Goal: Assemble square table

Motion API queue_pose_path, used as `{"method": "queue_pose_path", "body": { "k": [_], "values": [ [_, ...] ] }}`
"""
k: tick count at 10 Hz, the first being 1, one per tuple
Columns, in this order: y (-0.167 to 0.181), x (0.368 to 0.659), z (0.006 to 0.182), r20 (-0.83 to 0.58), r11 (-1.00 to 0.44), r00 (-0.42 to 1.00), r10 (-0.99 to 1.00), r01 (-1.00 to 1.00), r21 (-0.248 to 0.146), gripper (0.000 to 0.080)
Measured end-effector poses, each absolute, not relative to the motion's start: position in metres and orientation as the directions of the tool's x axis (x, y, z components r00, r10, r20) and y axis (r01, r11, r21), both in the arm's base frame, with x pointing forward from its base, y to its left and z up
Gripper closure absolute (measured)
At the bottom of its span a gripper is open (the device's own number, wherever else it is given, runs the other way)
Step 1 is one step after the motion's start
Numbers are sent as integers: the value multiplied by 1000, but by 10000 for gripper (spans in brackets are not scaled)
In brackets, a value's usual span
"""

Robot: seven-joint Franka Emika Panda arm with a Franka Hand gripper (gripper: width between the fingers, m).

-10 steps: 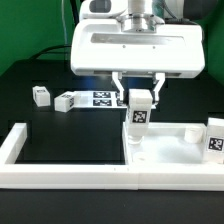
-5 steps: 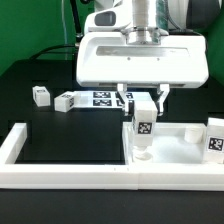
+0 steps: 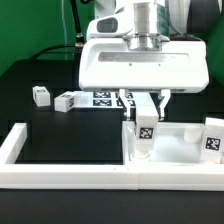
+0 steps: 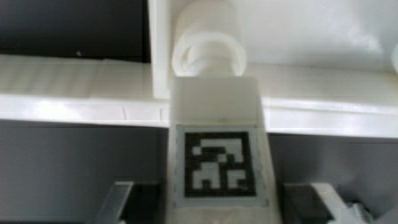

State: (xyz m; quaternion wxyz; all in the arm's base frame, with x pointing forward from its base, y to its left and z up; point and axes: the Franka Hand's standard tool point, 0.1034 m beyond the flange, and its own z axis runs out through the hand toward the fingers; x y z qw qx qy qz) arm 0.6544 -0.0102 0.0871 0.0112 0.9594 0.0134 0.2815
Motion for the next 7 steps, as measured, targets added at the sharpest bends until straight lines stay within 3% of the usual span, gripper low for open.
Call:
{"method": "queue_pose_path", "body": {
  "k": [5,7],
  "values": [
    [-11,652,80,531,-999,847,31,19,29,509],
    [-11,652,80,530,-999,847,31,18,29,219]
  ]
}}
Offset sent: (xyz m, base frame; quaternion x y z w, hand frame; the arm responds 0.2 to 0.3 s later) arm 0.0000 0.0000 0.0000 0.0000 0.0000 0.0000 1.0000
